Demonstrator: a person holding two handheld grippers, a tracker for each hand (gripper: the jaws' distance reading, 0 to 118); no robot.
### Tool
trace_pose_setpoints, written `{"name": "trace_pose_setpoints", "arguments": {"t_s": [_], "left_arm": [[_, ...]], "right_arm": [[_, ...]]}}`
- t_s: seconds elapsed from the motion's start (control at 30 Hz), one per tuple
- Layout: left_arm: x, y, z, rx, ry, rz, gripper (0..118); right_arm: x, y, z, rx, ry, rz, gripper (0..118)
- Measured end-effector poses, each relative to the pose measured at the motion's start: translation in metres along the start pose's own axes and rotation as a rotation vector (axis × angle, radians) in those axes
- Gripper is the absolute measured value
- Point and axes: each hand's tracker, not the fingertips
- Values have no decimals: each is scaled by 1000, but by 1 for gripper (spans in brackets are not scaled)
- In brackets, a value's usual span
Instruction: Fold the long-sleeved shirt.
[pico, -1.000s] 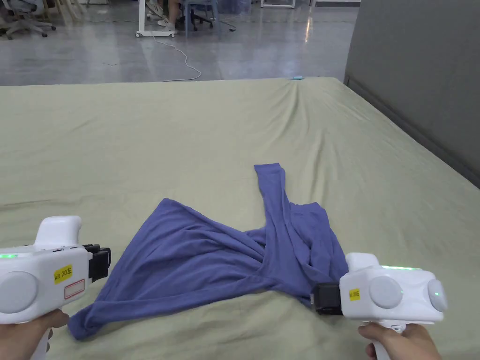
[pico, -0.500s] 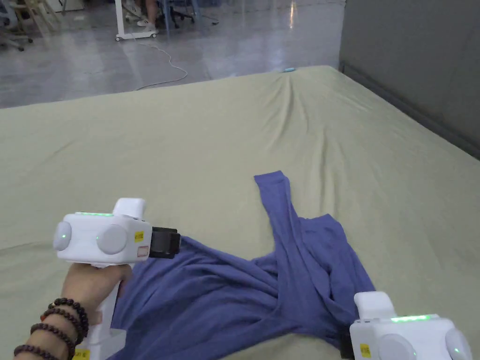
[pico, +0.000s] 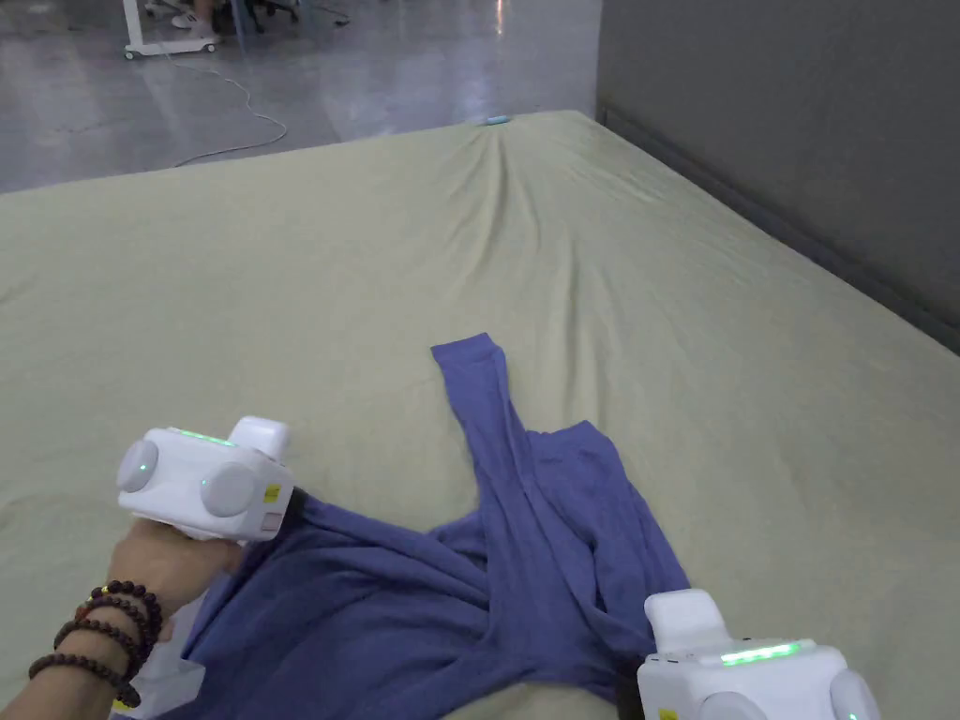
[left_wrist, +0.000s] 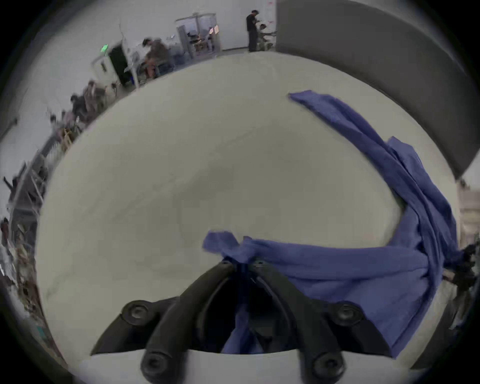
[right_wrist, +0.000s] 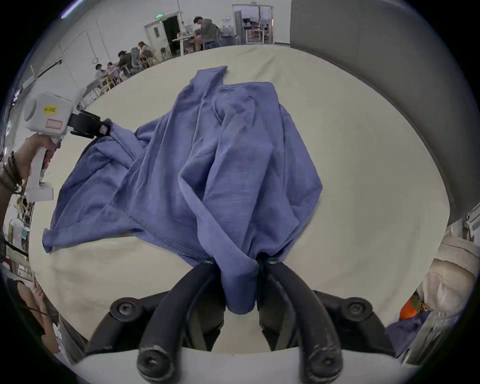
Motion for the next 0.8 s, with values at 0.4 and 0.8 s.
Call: {"name": "trace_pose_setpoints", "arguments": {"t_s": [0.4, 0.8], "left_arm": [[-113, 16, 213, 397, 40, 332, 0], [-182, 74, 436, 716, 200, 419, 0]], "right_arm": [[24, 121, 138, 380, 164, -45, 15], [-38, 400, 302, 630, 236, 131, 15]]}}
